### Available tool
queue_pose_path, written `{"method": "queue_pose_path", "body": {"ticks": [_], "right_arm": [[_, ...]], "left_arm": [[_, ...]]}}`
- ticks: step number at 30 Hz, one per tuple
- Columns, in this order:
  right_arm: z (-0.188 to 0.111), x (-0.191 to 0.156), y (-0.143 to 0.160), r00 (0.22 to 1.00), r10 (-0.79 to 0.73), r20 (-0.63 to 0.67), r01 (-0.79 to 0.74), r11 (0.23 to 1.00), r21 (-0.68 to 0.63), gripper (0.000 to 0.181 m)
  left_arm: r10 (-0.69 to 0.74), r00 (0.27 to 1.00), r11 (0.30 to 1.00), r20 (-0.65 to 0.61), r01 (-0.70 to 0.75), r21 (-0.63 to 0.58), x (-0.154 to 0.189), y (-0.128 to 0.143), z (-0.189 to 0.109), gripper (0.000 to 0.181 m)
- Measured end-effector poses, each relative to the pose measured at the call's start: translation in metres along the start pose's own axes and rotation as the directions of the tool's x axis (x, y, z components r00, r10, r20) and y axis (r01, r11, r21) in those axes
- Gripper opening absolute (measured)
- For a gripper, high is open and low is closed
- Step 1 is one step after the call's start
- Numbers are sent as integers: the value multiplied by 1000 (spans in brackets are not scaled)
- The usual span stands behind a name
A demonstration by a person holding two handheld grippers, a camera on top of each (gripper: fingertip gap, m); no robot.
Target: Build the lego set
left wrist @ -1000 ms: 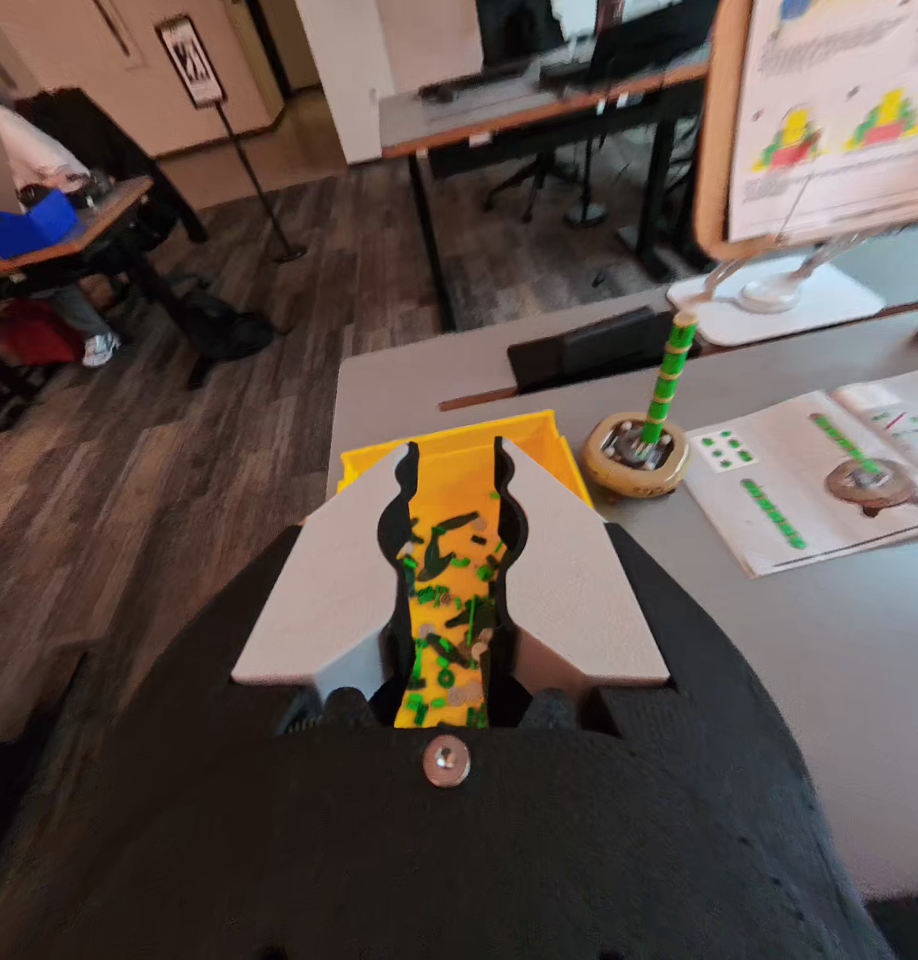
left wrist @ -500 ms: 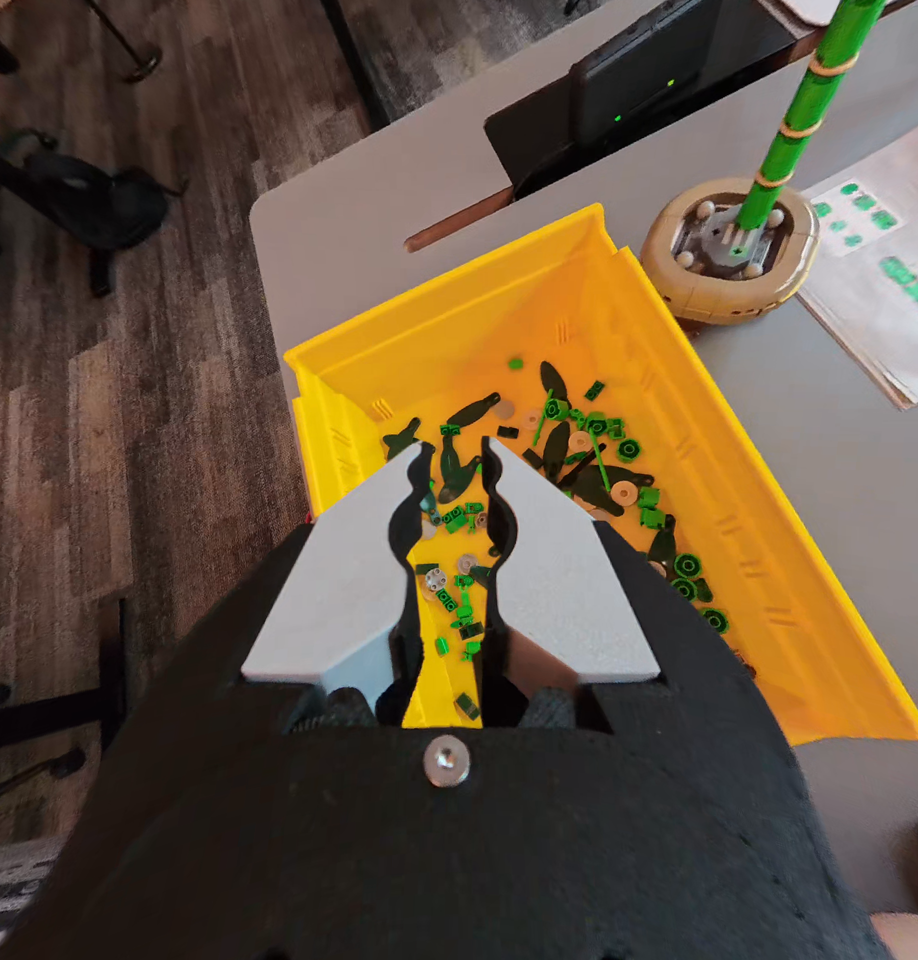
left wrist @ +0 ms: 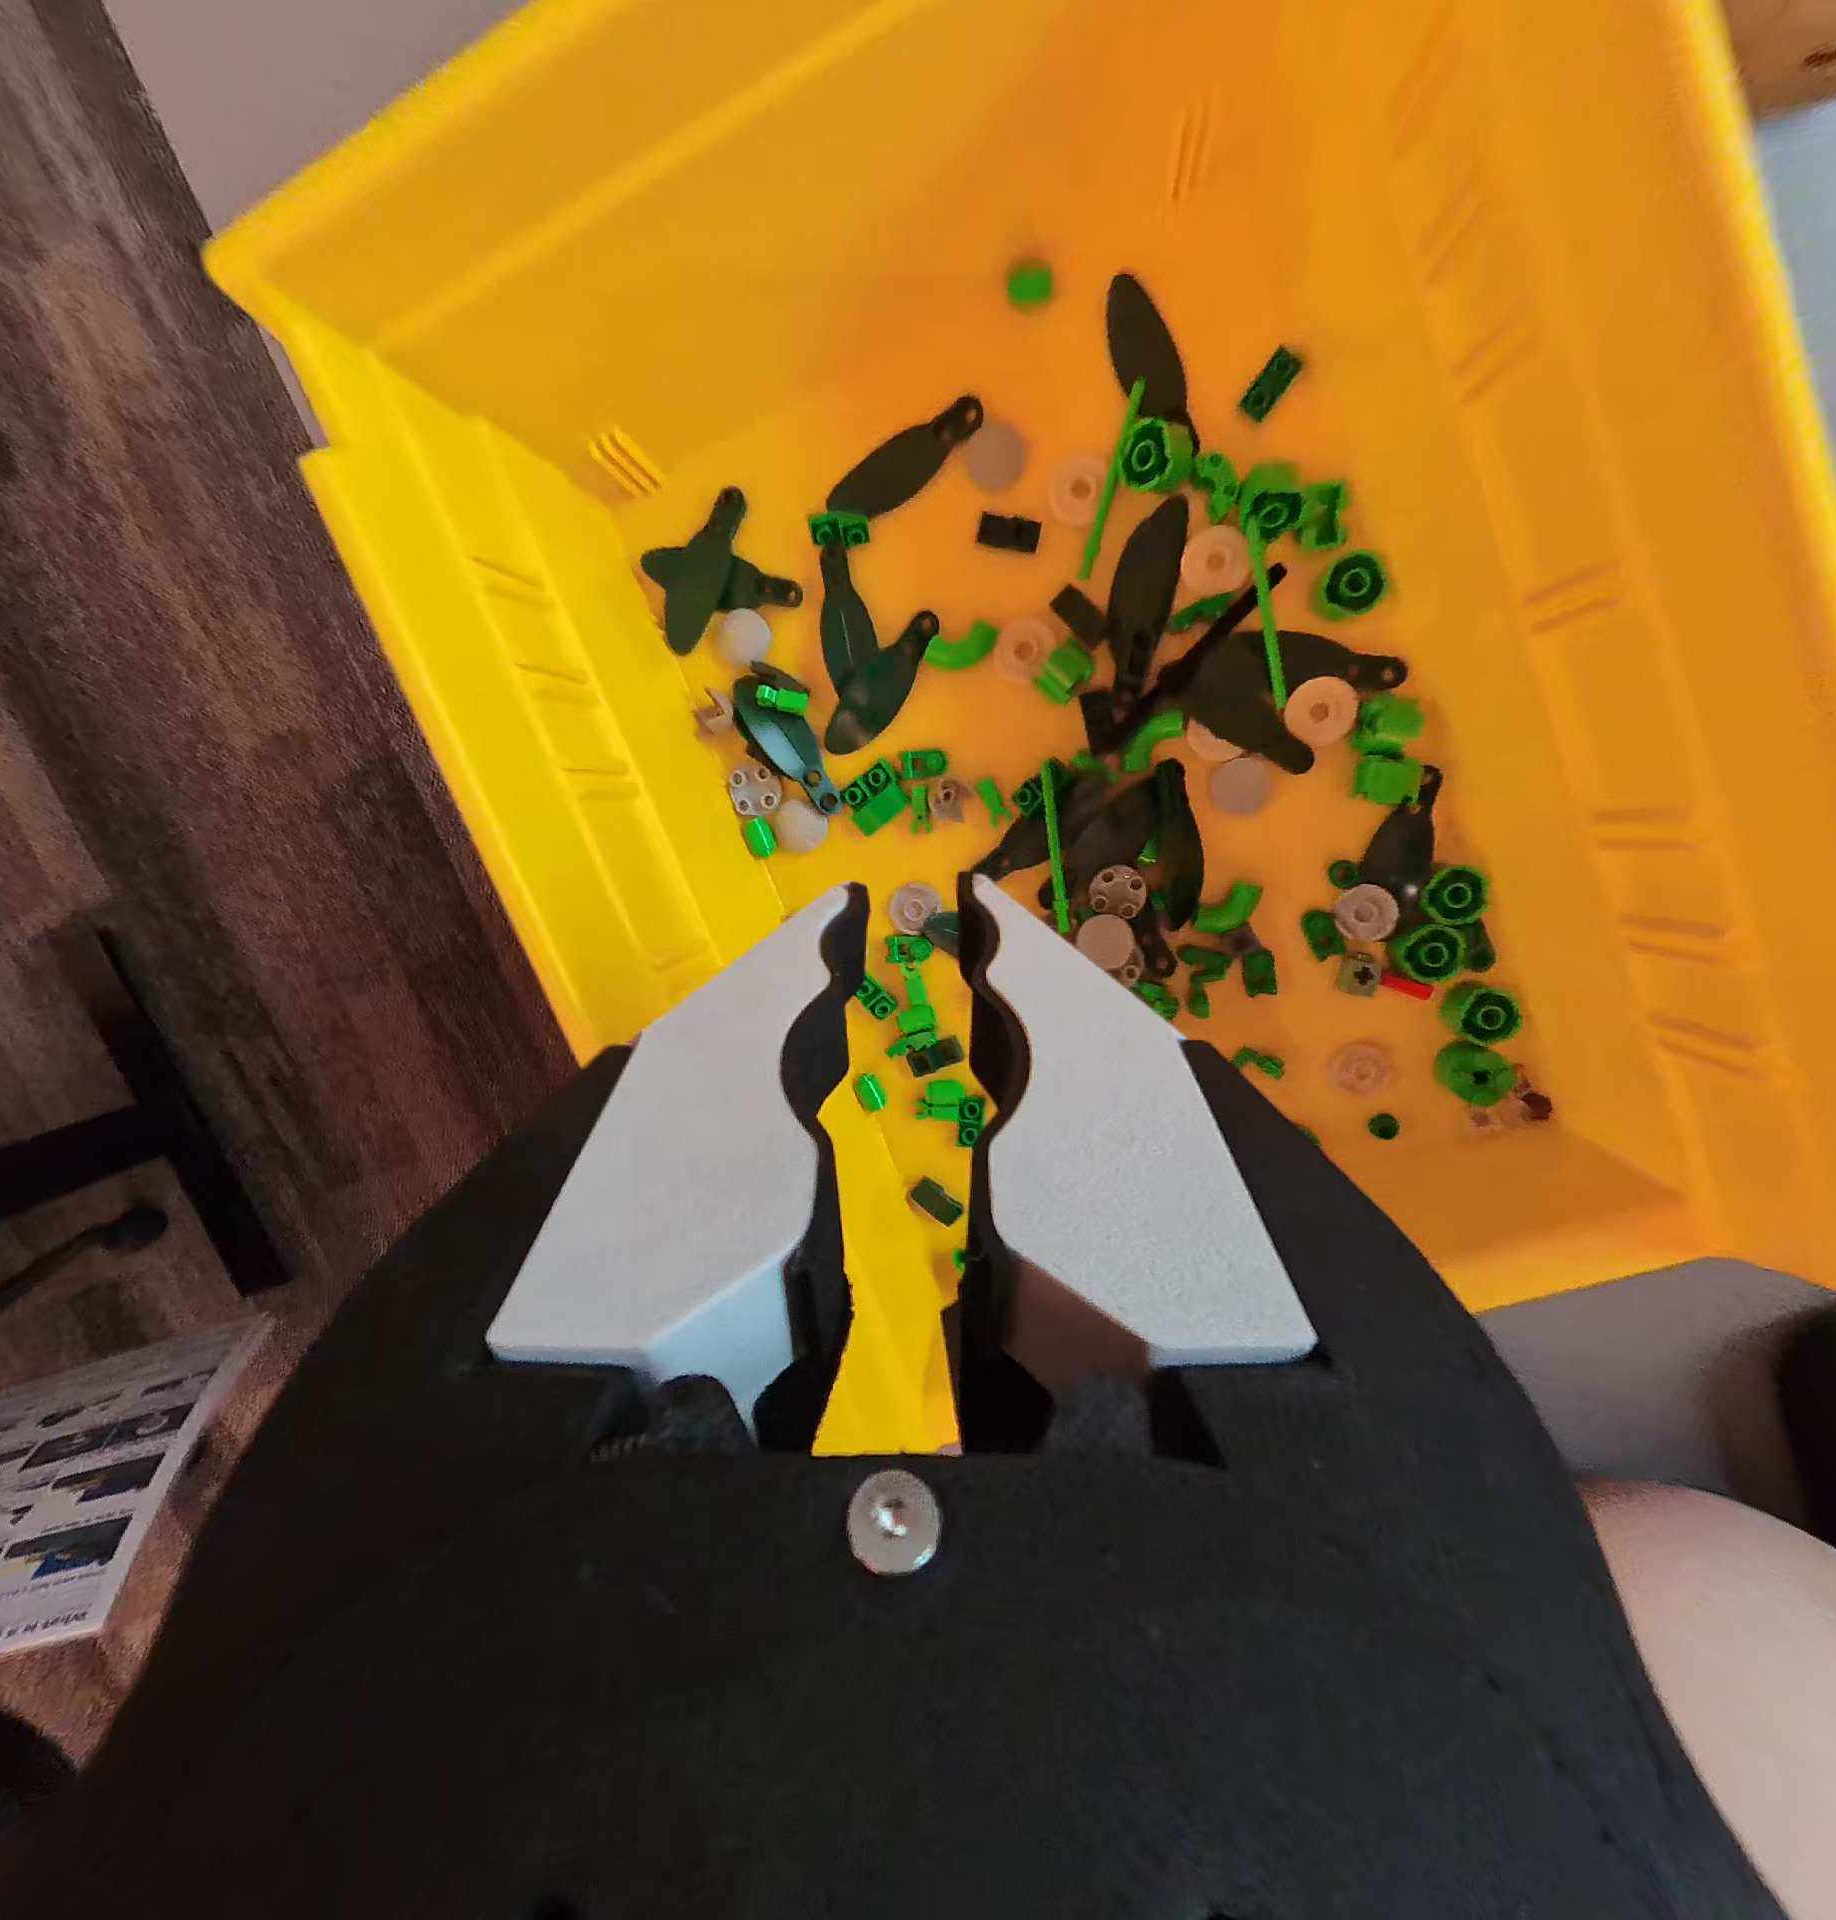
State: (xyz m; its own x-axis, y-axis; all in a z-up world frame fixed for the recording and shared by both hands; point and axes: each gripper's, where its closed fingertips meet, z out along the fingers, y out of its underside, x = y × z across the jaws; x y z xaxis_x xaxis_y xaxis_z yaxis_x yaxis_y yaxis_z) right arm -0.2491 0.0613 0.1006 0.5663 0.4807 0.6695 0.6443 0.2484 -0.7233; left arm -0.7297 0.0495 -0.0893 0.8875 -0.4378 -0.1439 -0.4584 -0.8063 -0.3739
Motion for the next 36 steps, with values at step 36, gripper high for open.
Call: {"method": "queue_pose_path", "body": {"ticks": [36], "right_arm": [[75, -94, -44, 958, 37, 283, -17, 997, -74, 40]], "left_arm": [[11, 919, 990, -394, -66, -127, 62, 16, 20, 15]]}}
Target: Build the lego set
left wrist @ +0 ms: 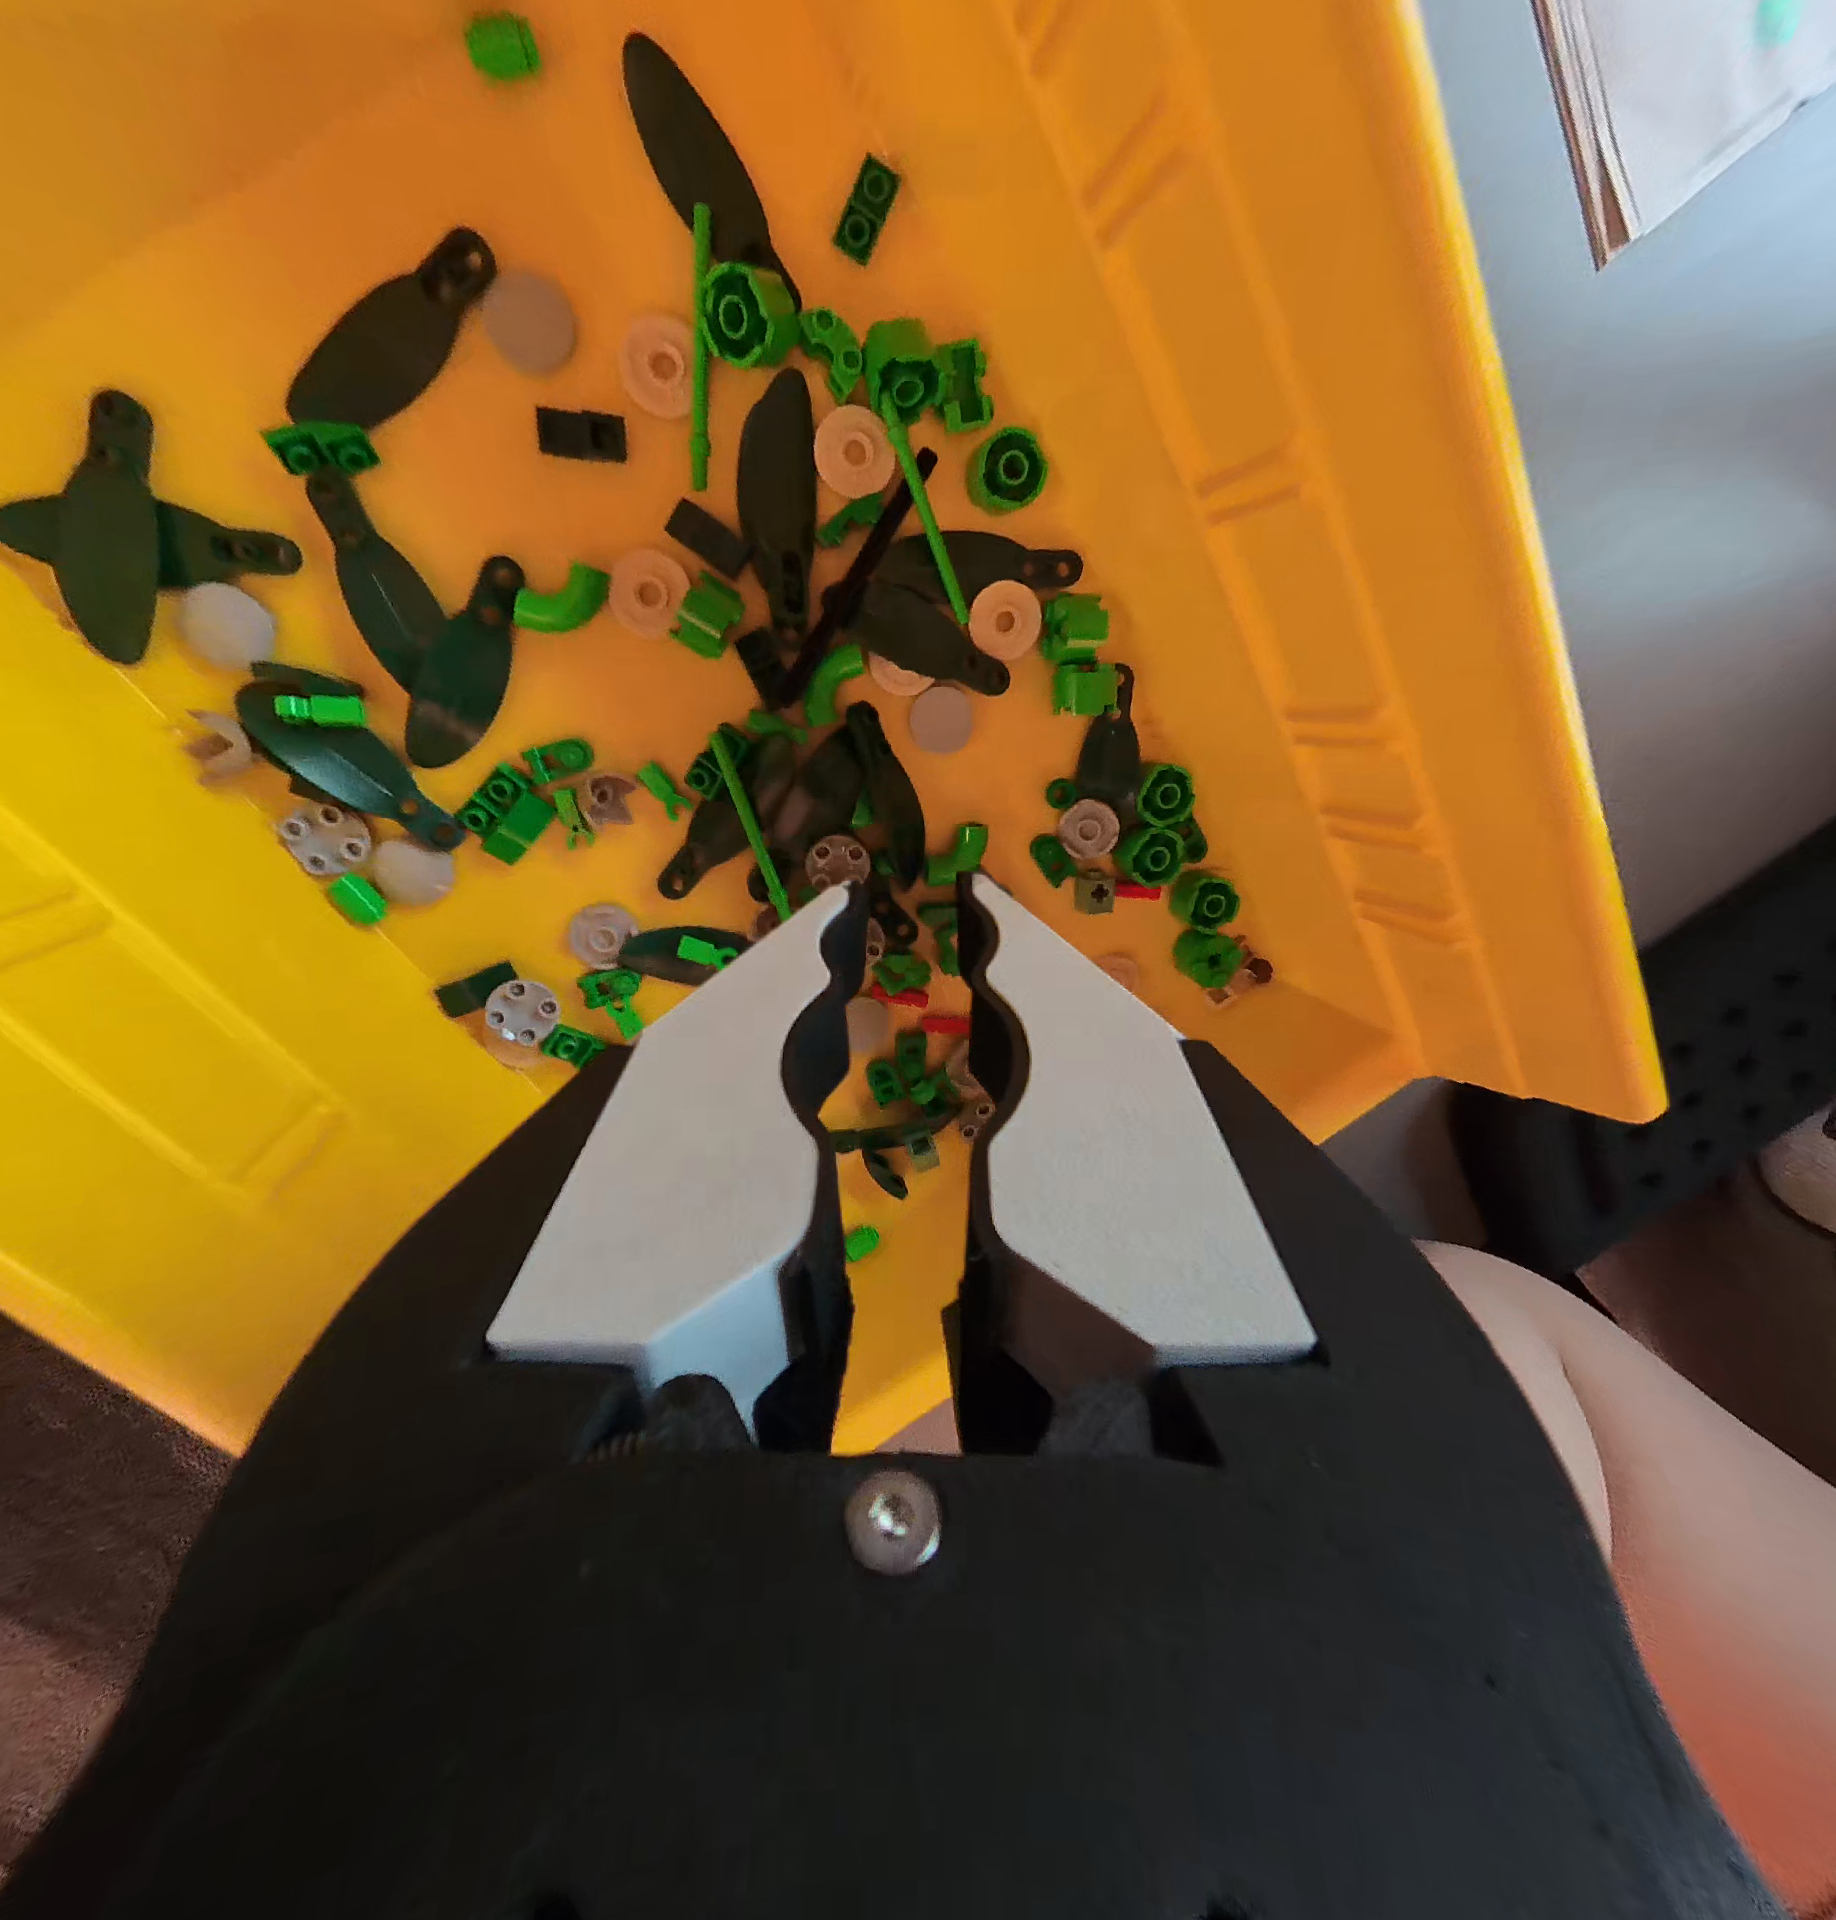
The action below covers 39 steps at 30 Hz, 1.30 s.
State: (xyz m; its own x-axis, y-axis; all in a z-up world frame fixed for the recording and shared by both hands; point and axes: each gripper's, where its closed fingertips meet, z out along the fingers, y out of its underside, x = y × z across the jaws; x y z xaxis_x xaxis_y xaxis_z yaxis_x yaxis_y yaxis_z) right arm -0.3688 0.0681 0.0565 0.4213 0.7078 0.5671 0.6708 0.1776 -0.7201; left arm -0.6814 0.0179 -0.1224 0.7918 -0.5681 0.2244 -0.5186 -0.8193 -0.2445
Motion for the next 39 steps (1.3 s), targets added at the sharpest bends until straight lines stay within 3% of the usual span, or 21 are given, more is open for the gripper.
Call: {"method": "queue_pose_path", "body": {"ticks": [14, 29, 39], "right_arm": [[6, 2, 21, 1000, -24, 9, 25, 997, -74, 40], [10, -1, 31, 998, -55, 24, 58, 991, -118, 40], [13, -2, 36, 997, -66, 28, 69, 987, -142, 41]], "left_arm": [[-125, 986, 989, -114, 114, -99, 30, 22, -5, 19], [-315, 947, 941, -63, 303, -148, 10, 48, -5, 19], [-327, 945, 933, 2, 323, -160, 2, 53, -7, 20]]}}
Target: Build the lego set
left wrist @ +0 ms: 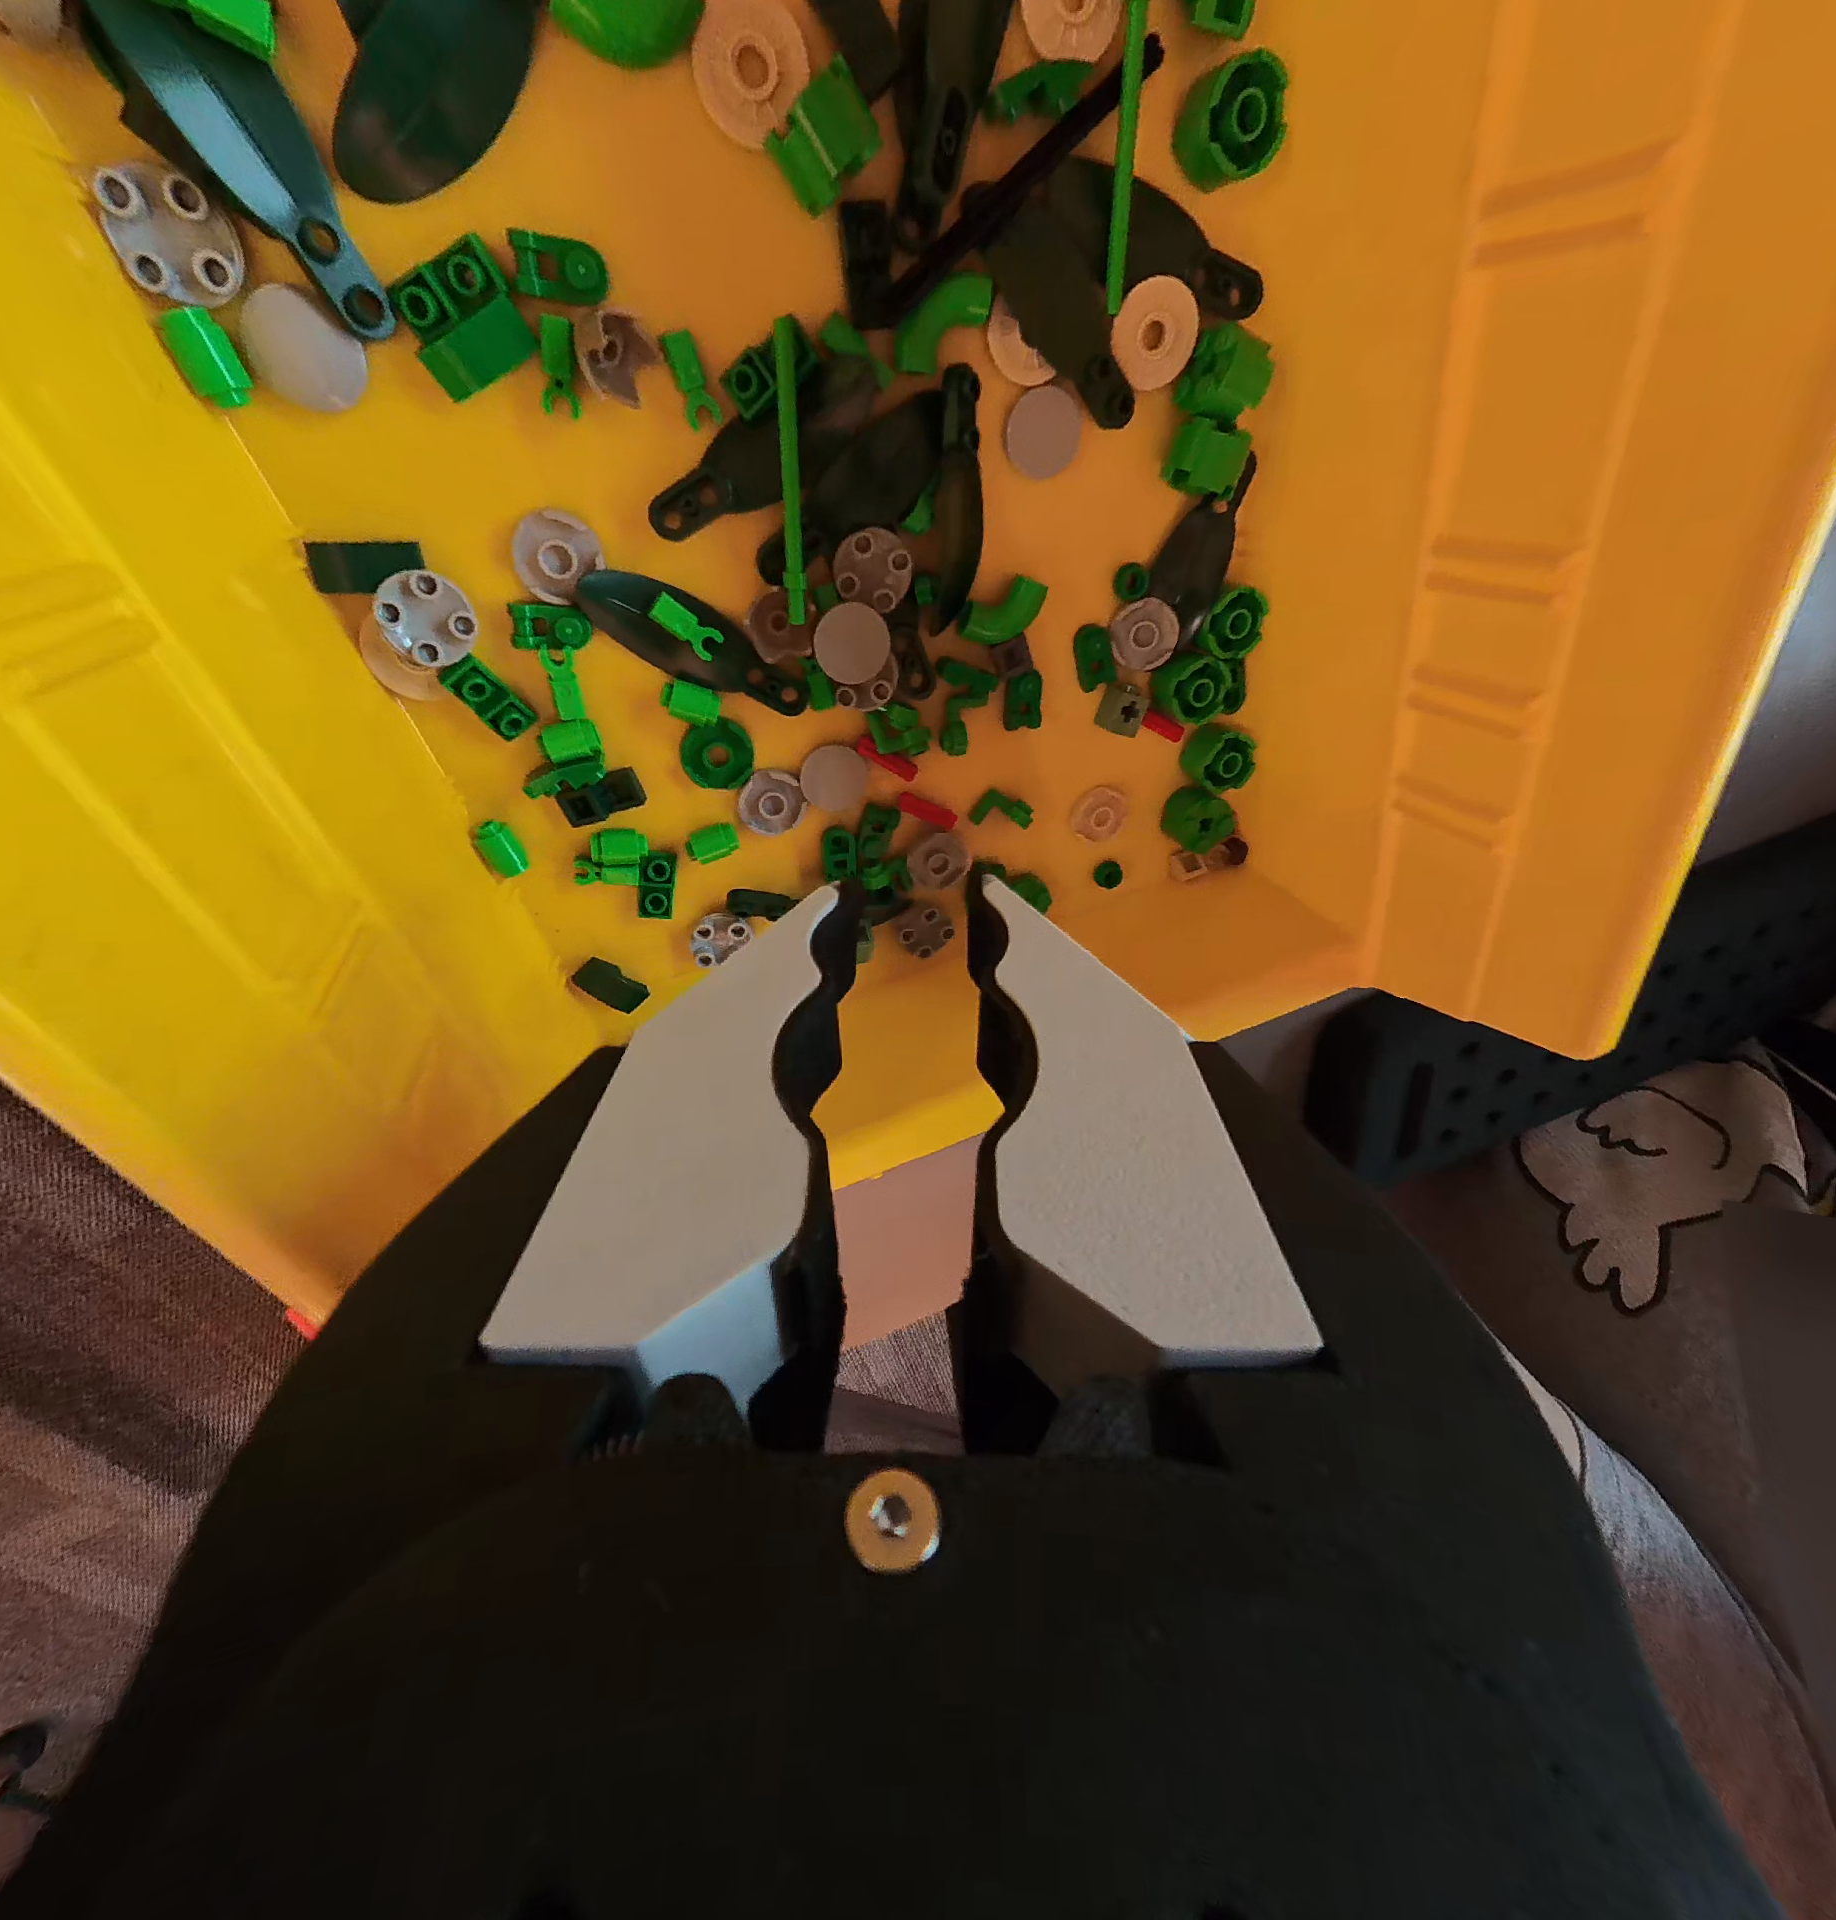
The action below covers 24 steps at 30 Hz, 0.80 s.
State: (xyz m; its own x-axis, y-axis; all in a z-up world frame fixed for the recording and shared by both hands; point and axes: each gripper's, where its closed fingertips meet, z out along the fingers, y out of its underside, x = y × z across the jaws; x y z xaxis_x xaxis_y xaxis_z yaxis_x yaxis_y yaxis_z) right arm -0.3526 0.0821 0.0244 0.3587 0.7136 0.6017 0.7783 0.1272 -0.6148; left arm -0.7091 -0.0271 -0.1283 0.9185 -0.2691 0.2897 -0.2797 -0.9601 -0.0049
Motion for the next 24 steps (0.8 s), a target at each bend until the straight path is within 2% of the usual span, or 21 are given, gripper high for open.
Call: {"method": "queue_pose_path", "body": {"ticks": [3, 9, 16, 20, 24], "right_arm": [[2, 0, 2, 1000, -6, 0, 6, 1000, -7, 41], [7, 2, 8, 1000, -23, 3, 23, 999, -24, 41], [13, 6, 12, 1000, -12, 6, 12, 1000, -21, 41], [14, 4, 12, 1000, -17, 13, 17, 1000, -19, 41], [13, 4, 10, 1000, -22, 8, 22, 1000, -18, 41]], "left_arm": [[-6, 1000, 1000, 29, 6, -12, -1, 1, 0, 20], [-15, 977, 1000, 212, 10, 25, -18, -10, -13, 18], [-52, 919, 997, 391, 71, -35, -39, 4, -20, 23], [-39, 916, 998, 400, 52, -22, -38, -7, -20, 19], [-17, 915, 999, 404, 36, -40, -38, -5, -19, 20]]}}
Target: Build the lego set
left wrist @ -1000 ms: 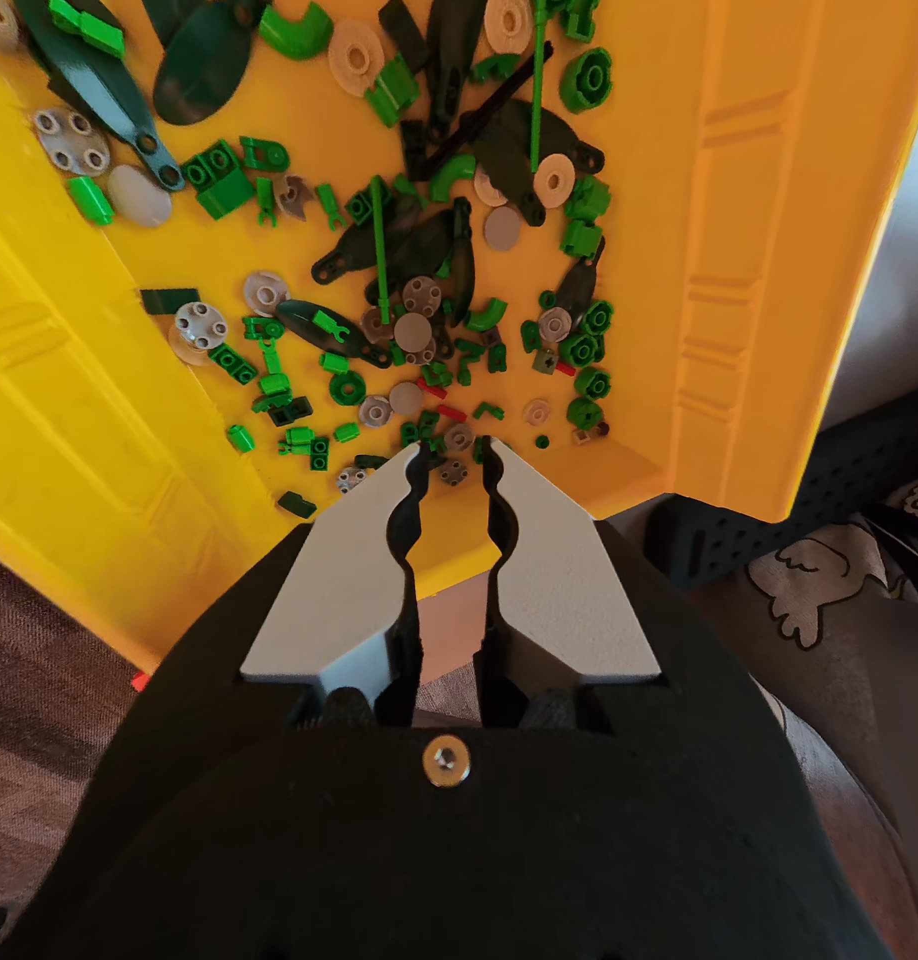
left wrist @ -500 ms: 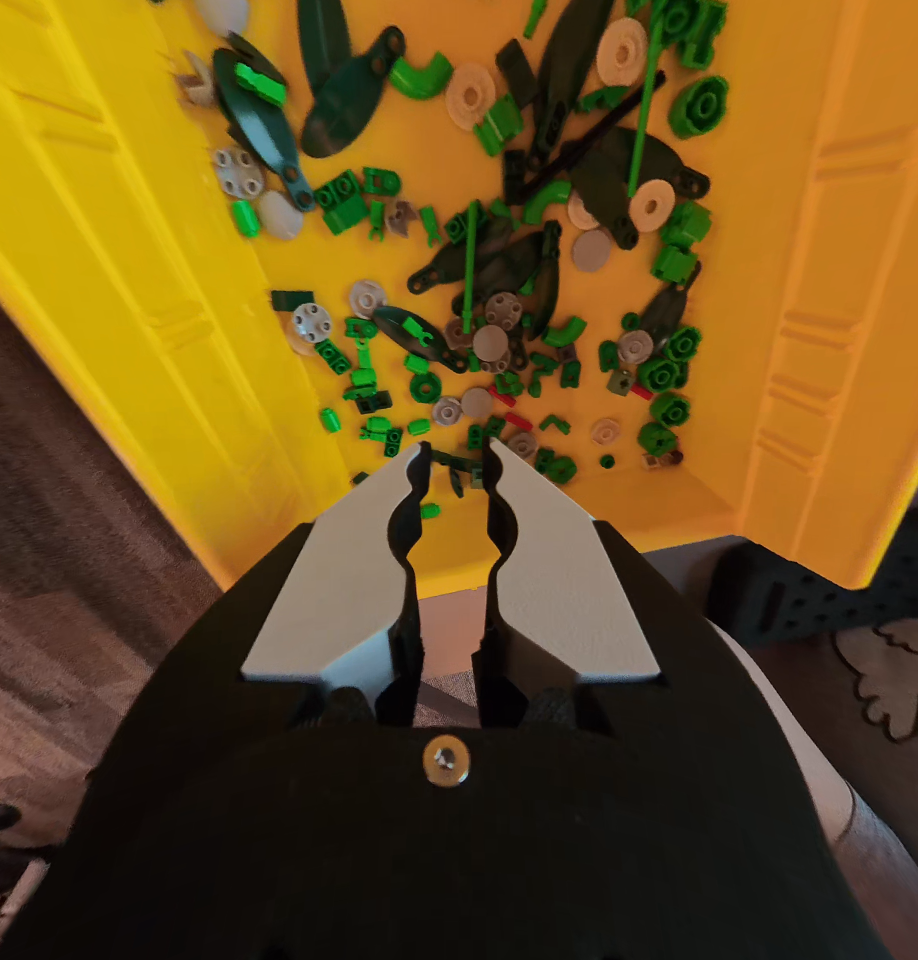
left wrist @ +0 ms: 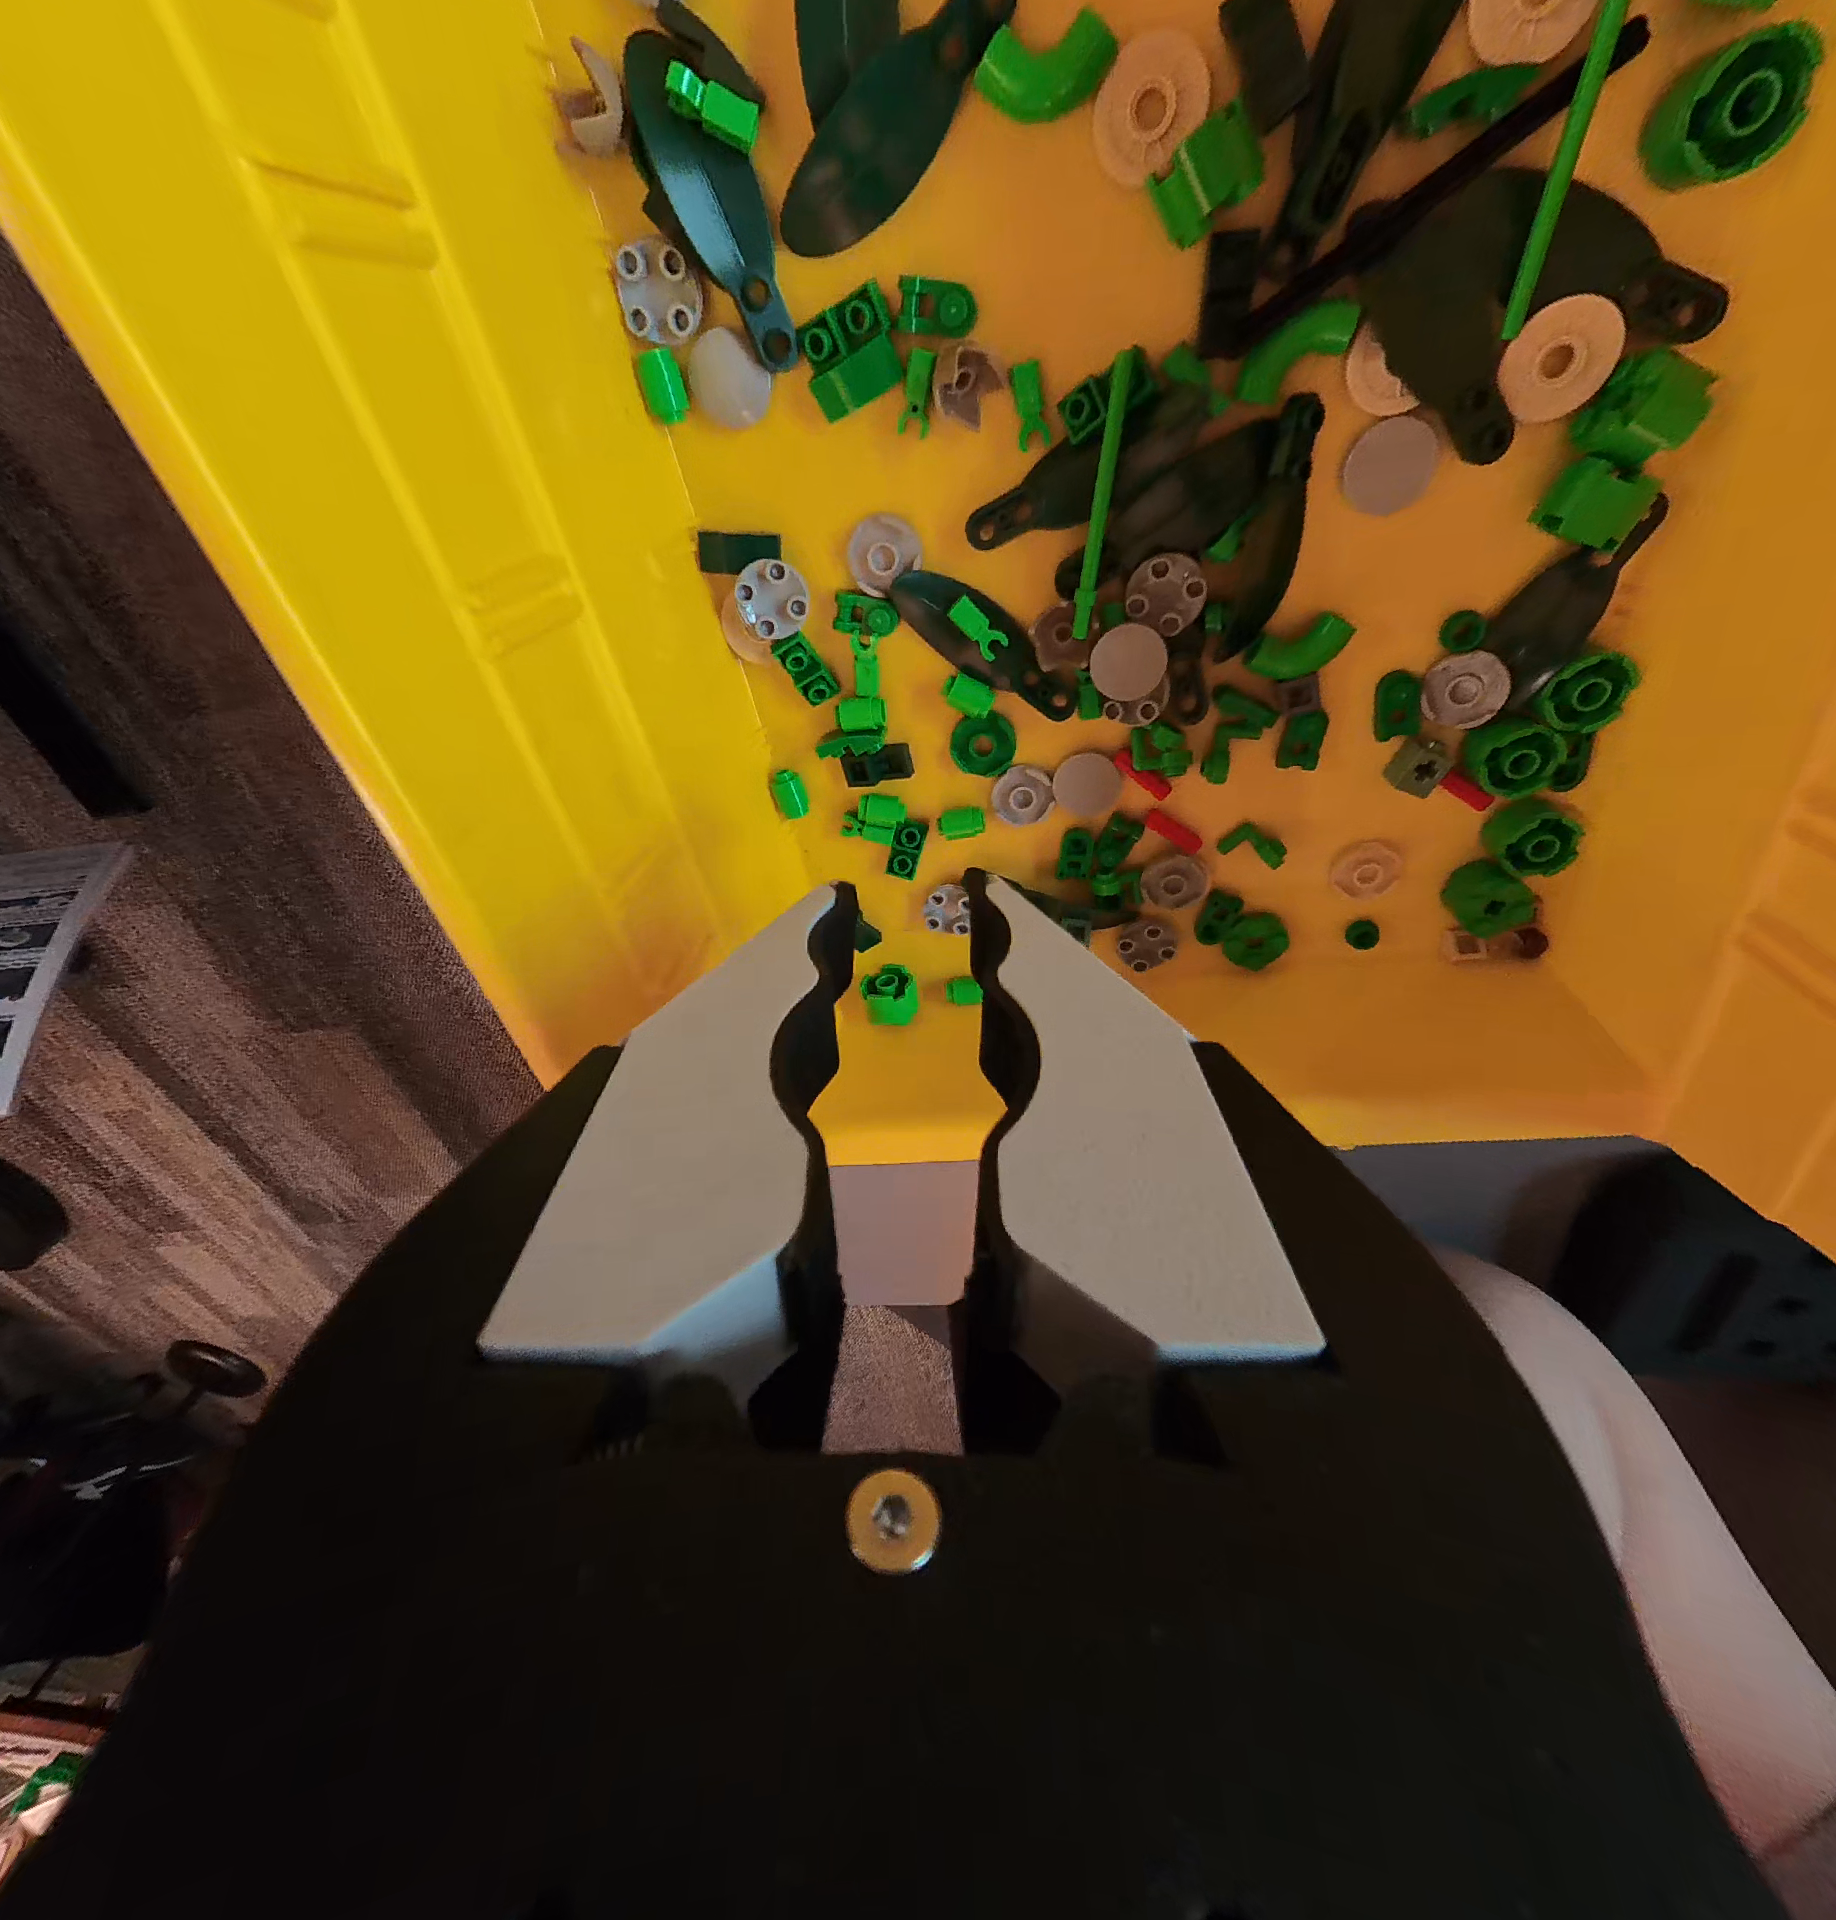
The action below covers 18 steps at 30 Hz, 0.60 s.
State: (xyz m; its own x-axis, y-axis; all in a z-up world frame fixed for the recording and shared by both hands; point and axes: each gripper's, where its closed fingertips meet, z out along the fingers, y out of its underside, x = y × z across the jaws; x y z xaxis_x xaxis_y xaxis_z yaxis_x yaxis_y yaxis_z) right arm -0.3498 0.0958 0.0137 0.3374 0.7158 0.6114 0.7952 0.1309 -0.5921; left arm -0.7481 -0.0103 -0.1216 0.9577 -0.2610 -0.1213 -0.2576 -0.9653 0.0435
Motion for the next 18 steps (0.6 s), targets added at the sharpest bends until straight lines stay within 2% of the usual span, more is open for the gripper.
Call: {"method": "queue_pose_path", "body": {"ticks": [8, 11, 18], "right_arm": [[2, -2, -1, 1000, -10, -1, 10, 1000, -1, 41], [4, -3, 0, 1000, -14, 4, 14, 1000, -9, 41], [3, -2, -1, 1000, -14, 0, 14, 1000, -3, 41]], "left_arm": [[-27, 998, 998, 52, 24, 65, -18, -16, -1, 18], [-19, 1000, 998, -7, 20, 61, -12, -21, 5, 16], [-36, 998, 992, 57, 29, 120, -27, -37, 3, 16]]}}
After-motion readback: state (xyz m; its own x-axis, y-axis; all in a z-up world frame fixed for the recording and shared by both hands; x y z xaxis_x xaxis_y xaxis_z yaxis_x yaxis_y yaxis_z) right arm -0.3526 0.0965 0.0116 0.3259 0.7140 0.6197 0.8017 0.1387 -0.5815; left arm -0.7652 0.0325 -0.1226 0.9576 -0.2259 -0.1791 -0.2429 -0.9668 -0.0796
